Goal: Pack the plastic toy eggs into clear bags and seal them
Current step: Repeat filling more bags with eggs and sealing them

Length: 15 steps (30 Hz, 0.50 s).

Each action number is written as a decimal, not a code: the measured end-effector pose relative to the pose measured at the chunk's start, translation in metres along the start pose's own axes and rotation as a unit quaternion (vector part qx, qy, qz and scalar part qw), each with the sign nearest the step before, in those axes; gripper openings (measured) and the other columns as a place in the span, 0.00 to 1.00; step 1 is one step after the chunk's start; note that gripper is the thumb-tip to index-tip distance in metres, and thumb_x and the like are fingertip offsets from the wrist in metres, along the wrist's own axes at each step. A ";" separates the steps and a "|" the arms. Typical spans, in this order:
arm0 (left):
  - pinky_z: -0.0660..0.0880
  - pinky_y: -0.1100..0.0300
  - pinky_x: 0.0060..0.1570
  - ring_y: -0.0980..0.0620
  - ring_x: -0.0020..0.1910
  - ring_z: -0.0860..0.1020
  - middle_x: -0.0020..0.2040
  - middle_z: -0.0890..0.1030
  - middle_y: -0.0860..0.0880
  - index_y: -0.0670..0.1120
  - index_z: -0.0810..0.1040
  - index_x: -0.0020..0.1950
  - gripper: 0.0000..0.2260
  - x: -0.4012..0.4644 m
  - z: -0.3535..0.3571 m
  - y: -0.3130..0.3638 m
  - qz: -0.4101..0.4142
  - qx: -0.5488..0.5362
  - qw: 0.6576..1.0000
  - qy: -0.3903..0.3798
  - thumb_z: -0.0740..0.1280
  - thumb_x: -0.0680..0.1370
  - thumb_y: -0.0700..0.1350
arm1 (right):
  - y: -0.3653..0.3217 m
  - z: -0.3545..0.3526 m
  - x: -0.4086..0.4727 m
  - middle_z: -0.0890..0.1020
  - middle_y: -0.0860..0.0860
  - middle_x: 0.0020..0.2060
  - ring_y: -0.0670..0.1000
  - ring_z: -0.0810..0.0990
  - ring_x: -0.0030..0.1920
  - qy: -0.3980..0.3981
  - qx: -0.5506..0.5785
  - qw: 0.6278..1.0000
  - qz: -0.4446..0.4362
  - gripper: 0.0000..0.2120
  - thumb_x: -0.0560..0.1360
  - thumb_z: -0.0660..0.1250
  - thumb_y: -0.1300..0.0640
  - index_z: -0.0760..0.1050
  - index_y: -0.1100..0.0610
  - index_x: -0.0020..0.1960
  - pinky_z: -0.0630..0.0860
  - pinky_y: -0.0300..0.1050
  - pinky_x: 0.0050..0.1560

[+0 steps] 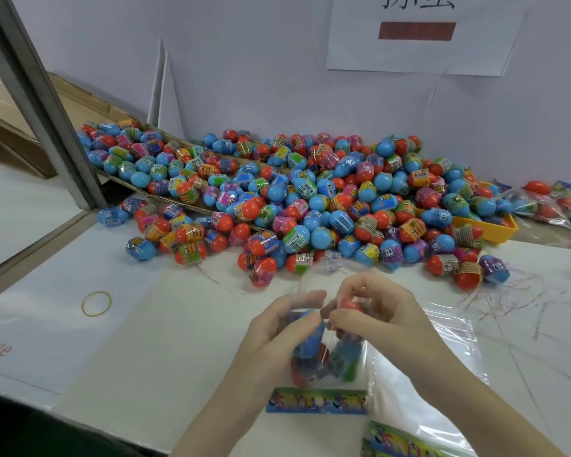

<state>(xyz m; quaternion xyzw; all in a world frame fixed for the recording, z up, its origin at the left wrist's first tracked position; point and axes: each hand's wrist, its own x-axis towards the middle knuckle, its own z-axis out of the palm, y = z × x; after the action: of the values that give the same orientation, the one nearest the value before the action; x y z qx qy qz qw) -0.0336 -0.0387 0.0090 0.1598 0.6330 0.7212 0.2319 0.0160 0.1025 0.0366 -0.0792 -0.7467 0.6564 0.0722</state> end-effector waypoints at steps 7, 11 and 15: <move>0.75 0.69 0.36 0.58 0.42 0.81 0.42 0.84 0.53 0.53 0.84 0.42 0.09 0.002 0.000 -0.001 -0.005 -0.014 0.999 0.033 0.65 0.74 0.44 | -0.003 -0.004 0.000 0.82 0.53 0.31 0.46 0.79 0.31 -0.027 0.054 0.998 0.020 0.05 0.67 0.71 0.66 0.80 0.57 0.36 0.73 0.33 0.32; 0.76 0.68 0.35 0.59 0.41 0.81 0.42 0.84 0.53 0.54 0.84 0.42 0.10 0.002 0.000 -0.001 -0.020 -0.038 0.999 0.025 0.65 0.66 0.50 | -0.003 -0.005 0.002 0.81 0.51 0.29 0.44 0.78 0.29 -0.023 0.034 0.998 0.052 0.02 0.66 0.72 0.65 0.80 0.61 0.39 0.73 0.34 0.31; 0.76 0.67 0.34 0.59 0.40 0.81 0.42 0.84 0.53 0.55 0.84 0.44 0.12 0.003 -0.001 0.000 -0.034 -0.053 0.998 0.030 0.65 0.64 0.53 | -0.008 -0.008 0.002 0.84 0.50 0.36 0.46 0.82 0.36 0.010 0.020 0.999 0.044 0.18 0.56 0.74 0.50 0.80 0.57 0.43 0.74 0.31 0.35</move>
<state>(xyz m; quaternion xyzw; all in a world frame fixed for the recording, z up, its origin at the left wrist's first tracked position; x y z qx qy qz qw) -0.0367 -0.0382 0.0085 0.1041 0.6052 0.7503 0.2450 0.0153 0.1097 0.0457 -0.1172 -0.7283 0.6731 0.0528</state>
